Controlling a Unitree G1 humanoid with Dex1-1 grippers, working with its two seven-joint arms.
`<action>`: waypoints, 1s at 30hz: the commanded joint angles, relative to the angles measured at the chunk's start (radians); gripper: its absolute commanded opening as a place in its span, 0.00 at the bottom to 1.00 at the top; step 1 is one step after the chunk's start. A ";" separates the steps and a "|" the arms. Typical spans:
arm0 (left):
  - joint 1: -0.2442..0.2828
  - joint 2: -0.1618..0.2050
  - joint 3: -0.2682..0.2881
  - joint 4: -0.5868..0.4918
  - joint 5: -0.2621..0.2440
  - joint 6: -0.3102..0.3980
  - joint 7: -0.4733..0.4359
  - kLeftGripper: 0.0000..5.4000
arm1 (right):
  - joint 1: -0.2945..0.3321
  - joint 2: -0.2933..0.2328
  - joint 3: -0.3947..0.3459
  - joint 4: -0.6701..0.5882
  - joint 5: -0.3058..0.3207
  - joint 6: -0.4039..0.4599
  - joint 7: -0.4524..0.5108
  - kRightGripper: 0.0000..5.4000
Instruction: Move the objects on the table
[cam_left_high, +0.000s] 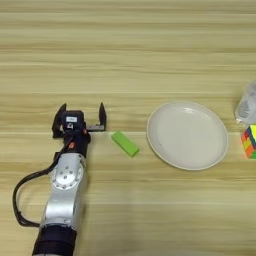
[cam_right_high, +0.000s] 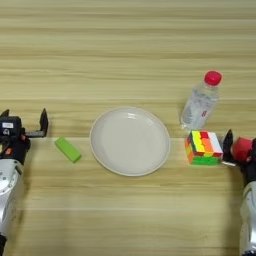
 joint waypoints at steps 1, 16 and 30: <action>-0.010 0.006 0.003 0.006 0.001 -0.003 -0.003 1.00 | 0.020 0.021 0.003 -0.080 0.011 0.023 -0.014 1.00; -0.009 0.005 0.007 0.009 0.003 -0.005 -0.003 1.00 | 0.079 0.108 0.230 -0.316 -0.043 0.105 0.047 1.00; -0.005 0.008 0.011 0.001 0.000 -0.004 -0.005 1.00 | 0.094 0.104 0.214 -0.269 -0.039 0.101 0.048 1.00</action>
